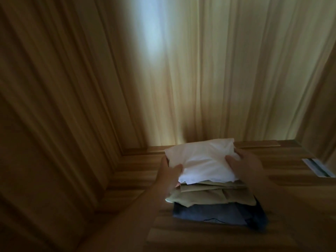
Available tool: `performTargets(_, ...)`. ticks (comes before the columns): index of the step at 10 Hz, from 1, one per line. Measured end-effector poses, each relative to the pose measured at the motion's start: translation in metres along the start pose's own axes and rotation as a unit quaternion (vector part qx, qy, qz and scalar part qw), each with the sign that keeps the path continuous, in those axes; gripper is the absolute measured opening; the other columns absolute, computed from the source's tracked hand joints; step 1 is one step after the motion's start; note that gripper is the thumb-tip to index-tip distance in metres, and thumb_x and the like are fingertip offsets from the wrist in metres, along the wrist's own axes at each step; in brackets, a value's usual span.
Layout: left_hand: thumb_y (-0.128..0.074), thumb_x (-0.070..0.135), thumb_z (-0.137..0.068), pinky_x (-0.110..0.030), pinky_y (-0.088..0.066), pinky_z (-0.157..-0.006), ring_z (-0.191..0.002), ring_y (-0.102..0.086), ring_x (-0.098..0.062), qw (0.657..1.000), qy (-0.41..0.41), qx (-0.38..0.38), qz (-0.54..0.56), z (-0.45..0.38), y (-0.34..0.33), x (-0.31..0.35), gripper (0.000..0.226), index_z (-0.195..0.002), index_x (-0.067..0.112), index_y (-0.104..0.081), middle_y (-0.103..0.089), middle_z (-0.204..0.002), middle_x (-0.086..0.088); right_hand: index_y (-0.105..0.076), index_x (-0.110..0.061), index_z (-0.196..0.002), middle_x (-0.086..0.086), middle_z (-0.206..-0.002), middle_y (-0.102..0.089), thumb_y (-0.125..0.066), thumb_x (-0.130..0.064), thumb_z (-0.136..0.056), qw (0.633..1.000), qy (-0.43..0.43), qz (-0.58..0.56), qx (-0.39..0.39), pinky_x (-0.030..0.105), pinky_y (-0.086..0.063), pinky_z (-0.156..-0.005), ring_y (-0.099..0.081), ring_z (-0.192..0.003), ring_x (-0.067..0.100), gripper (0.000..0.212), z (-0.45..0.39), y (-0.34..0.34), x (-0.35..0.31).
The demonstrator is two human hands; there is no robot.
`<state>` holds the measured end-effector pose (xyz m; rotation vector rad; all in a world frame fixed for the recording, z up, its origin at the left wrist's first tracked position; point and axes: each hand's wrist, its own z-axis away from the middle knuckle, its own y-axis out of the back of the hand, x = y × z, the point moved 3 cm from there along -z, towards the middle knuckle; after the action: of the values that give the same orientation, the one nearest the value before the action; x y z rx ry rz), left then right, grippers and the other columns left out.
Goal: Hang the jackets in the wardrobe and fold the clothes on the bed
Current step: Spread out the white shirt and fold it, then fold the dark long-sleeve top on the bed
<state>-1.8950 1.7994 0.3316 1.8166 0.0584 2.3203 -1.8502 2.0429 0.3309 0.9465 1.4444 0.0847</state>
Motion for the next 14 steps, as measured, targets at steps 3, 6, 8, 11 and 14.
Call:
performTargets(3,-0.065,0.024,-0.087,-0.033,-0.049,-0.085,-0.106,-0.053,-0.018,0.975,-0.137,0.070,-0.161,0.032,0.015,0.031,0.057,-0.138,0.019,-0.040,-0.052,-0.122,0.001,-0.047,-0.006,-0.139,0.019,-0.135,-0.054,-0.055,-0.033,-0.096,0.999,-0.024,0.016,-0.026,0.039,-0.040,-0.098,-0.053,-0.117,0.034,0.050,0.022,0.025,-0.016)
performTargets(6,-0.050,0.040,-0.089,-0.043,-0.030,-0.109,-0.132,-0.031,-0.027,0.821,-0.327,-0.068,-0.464,0.088,0.012,0.055,0.057,-0.144,0.031,-0.034,-0.033,-0.148,-0.001,-0.036,-0.023,-0.146,0.009,-0.150,-0.036,-0.055,-0.047,-0.090,0.952,-0.046,0.301,0.014,0.041,-0.034,-0.108,-0.038,-0.135,0.031,0.064,0.158,0.107,-0.073)
performTargets(8,-0.050,0.035,-0.091,-0.042,-0.035,-0.107,-0.133,-0.036,-0.030,0.801,-0.356,-0.223,-0.426,0.172,0.003,0.032,0.055,-0.142,0.020,-0.040,-0.037,-0.146,-0.008,-0.043,-0.026,-0.140,0.006,-0.137,-0.048,-0.056,-0.051,-0.087,0.924,-0.120,0.351,0.093,0.037,-0.045,-0.097,-0.054,-0.118,0.031,0.060,0.294,0.142,-0.084)
performTargets(11,-0.061,0.036,-0.081,-0.034,-0.039,-0.103,-0.126,-0.049,-0.024,0.712,-0.505,-0.327,-0.362,0.324,-0.010,0.020,0.054,-0.134,0.025,-0.053,-0.054,-0.135,-0.004,-0.039,-0.031,-0.138,-0.001,-0.137,-0.045,-0.047,-0.058,-0.090,0.863,-0.233,0.400,0.201,0.041,-0.048,-0.092,-0.048,-0.123,0.025,0.056,0.499,0.190,-0.110)
performTargets(14,-0.057,0.035,-0.083,-0.036,-0.041,-0.102,-0.127,-0.045,-0.020,0.607,-0.555,-0.458,-0.338,0.469,0.017,-0.048,0.054,-0.136,0.029,-0.049,-0.048,-0.138,0.003,-0.037,-0.030,-0.140,-0.003,-0.140,-0.042,-0.043,-0.059,-0.091,0.788,-0.379,0.388,0.291,0.038,-0.044,-0.093,-0.043,-0.127,0.022,0.057,0.756,0.187,-0.142)
